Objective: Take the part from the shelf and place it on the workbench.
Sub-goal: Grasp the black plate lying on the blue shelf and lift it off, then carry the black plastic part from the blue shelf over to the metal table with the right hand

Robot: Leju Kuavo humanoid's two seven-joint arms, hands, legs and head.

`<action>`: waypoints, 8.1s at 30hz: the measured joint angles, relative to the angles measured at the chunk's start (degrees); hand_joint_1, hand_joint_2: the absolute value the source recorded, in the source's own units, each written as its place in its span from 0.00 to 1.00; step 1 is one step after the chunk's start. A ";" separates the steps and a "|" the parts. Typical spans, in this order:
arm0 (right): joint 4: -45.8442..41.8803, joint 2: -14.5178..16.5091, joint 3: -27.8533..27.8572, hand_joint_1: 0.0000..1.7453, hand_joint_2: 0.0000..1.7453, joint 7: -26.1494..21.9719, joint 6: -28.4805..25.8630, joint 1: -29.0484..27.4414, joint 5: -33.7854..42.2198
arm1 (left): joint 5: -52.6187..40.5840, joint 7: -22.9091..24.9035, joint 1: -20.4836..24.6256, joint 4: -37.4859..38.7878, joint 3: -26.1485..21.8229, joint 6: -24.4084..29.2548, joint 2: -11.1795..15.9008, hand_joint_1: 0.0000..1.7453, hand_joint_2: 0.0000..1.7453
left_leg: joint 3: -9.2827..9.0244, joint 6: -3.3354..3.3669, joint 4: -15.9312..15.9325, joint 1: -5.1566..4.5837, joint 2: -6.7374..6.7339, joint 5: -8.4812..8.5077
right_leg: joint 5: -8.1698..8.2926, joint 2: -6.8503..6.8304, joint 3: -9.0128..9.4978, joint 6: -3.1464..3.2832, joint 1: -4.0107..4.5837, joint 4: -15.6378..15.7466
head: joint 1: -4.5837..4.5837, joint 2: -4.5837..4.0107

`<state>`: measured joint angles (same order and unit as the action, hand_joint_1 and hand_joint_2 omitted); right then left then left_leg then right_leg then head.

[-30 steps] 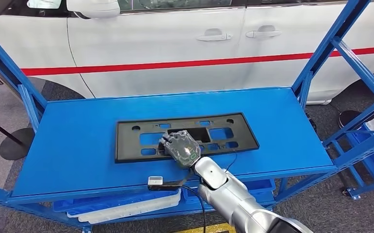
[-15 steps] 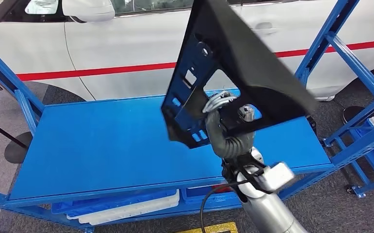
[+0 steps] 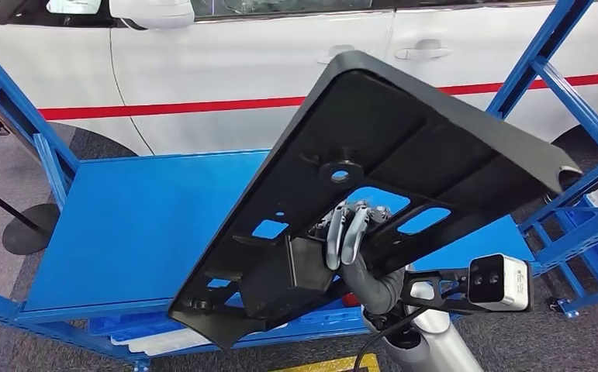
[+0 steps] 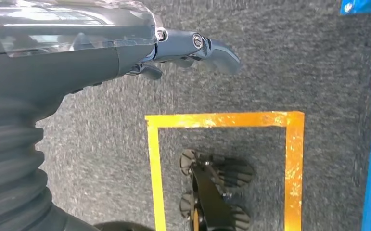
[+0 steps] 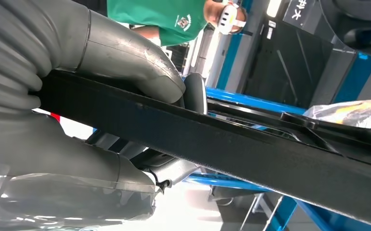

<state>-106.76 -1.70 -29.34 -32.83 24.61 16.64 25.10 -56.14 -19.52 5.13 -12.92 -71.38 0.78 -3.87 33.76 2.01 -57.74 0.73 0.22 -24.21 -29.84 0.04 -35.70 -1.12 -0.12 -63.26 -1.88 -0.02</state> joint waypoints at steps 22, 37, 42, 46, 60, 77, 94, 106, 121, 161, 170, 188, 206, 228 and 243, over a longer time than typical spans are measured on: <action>-2.27 -4.62 -4.26 0.99 1.00 -6.91 -7.16 1.41 -0.37 | -0.30 1.88 0.07 0.00 -0.04 1.19 0.67 0.00 1.00 | 0.68 -3.26 -9.33 0.07 0.08 -4.53 | 6.58 -0.66 0.32 2.38 0.10 6.17 | -0.02 0.00; -0.87 -8.51 -4.69 0.99 1.00 -6.95 -4.92 1.17 1.07 | -1.56 7.87 -0.22 0.00 -0.04 3.01 0.22 0.00 1.00 | 1.66 -0.14 0.00 -0.15 -0.26 0.93 | 0.38 -0.24 0.15 -0.56 -0.45 -4.78 | 0.00 0.00; -0.04 -10.69 -3.61 0.99 1.00 -7.08 -3.37 1.76 2.53 | -1.62 7.58 -0.39 0.00 -0.04 3.03 -0.21 0.00 1.00 | 2.87 -1.69 0.42 -0.17 -0.11 3.38 | 1.40 -0.10 7.05 0.83 0.28 6.66 | -0.05 0.00; 1.09 -11.94 -3.35 0.99 1.00 -7.09 -2.78 2.10 4.04 | -1.65 7.01 -0.66 0.00 -0.04 3.17 -0.30 0.00 1.00 | 5.21 -2.58 -4.67 0.01 -0.03 -2.03 | 3.93 -0.61 5.11 2.37 -0.21 7.54 | -0.06 0.00; 2.31 -14.49 -1.15 0.99 1.00 -7.25 0.41 -0.15 3.42 | -2.48 6.55 -0.62 0.00 0.03 3.28 -0.02 0.00 1.00 | -5.08 -0.42 2.44 -0.19 -0.32 -2.68 | 7.70 -0.44 -2.52 0.06 0.10 5.15 | -0.04 0.00; 2.46 -15.84 0.51 0.99 1.00 -7.36 -0.29 -0.88 3.22 | -3.31 5.62 -0.72 0.00 0.09 2.08 0.03 0.00 1.00 | 4.38 -3.01 -6.05 -0.03 -0.31 -4.28 | 4.52 -0.53 4.29 2.43 -0.40 7.25 | -0.04 0.00; 1.38 -7.16 4.86 0.99 1.00 -7.37 8.64 -9.64 -6.58 | -2.67 5.48 -1.22 0.00 -0.04 4.21 -0.26 0.00 1.00 | -5.20 -0.14 2.63 -0.34 -0.74 -2.96 | 0.58 -0.16 -7.07 -1.13 -0.55 -7.20 | -0.04 0.00; 0.42 -1.97 5.36 0.99 1.00 -7.38 8.82 -10.89 -9.12 | -2.95 5.75 -1.54 0.00 -0.07 3.87 -0.68 0.00 1.00 | -0.97 -2.70 -1.35 -0.35 -0.66 -2.96 | 3.96 -0.26 4.30 2.20 -0.48 6.61 | -0.05 0.00; -0.31 -1.66 4.44 0.99 1.00 -7.35 4.20 -9.75 -11.99 | -3.17 6.39 -1.39 0.00 -0.13 3.21 -0.90 0.00 1.00 | -4.17 -0.83 0.51 -0.20 0.48 -3.39 | 5.53 3.08 0.11 0.08 -0.26 4.07 | -0.04 0.00; -3.96 -1.52 8.46 0.99 1.00 -6.98 0.14 -9.71 -12.97 | -6.74 9.21 -0.47 -0.02 0.00 6.60 2.93 0.00 1.00 | -2.96 -1.43 0.55 0.20 -4.69 -2.66 | 3.96 -3.01 0.30 0.32 -0.29 2.10 | -0.02 0.00; -6.35 -0.54 12.31 0.99 1.00 -7.33 0.60 -13.84 -15.14 | -7.54 10.39 -0.35 -0.02 0.32 7.24 3.98 0.00 1.00 | 1.06 -3.77 -10.66 0.43 -1.05 -9.79 | 5.44 0.27 2.03 3.28 -0.04 6.31 | -0.04 0.00; -5.86 -0.36 10.65 0.99 1.00 -4.67 0.21 -12.76 -13.16 | -5.07 11.55 -1.14 -0.02 -0.62 9.17 3.37 0.00 1.00 | -3.44 -1.14 1.36 0.35 -2.71 -2.32 | -0.69 0.23 -6.56 -0.43 -0.99 -9.59 | -0.01 0.00; -4.22 -0.29 8.61 0.99 1.00 -2.26 -0.28 -9.39 -11.22 | -5.01 10.95 -0.82 -0.03 -1.44 8.28 2.17 0.00 1.00 | 0.26 -2.80 -7.13 0.17 1.21 -5.53 | 5.25 4.82 1.19 3.44 0.37 4.97 | -0.02 0.00; -0.15 -0.27 7.10 0.99 1.00 -2.58 -0.70 -5.25 -9.72 | -4.43 9.25 -0.35 -0.07 -1.53 8.16 1.22 0.00 1.00 | -4.78 -3.98 0.26 -0.02 -6.13 -4.94 | 4.93 -2.00 0.56 2.46 -0.57 4.85 | -0.02 0.00; 1.16 -0.08 5.78 0.99 1.00 -3.14 -2.64 -4.02 -9.64 | -4.65 8.53 -0.41 -0.09 -1.53 7.70 1.31 0.00 1.00 | -2.46 -1.62 1.14 -0.10 2.42 -1.79 | 4.90 6.77 0.13 1.57 -0.21 4.26 | -0.02 0.00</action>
<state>-105.60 -1.78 -23.56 -35.97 21.97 12.62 15.46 -60.79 -10.99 4.71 -13.00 -72.91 8.47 -2.56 31.31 0.39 -56.59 0.63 2.64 -26.00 -24.95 6.81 -35.57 0.45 -0.32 -59.00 -1.90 -0.02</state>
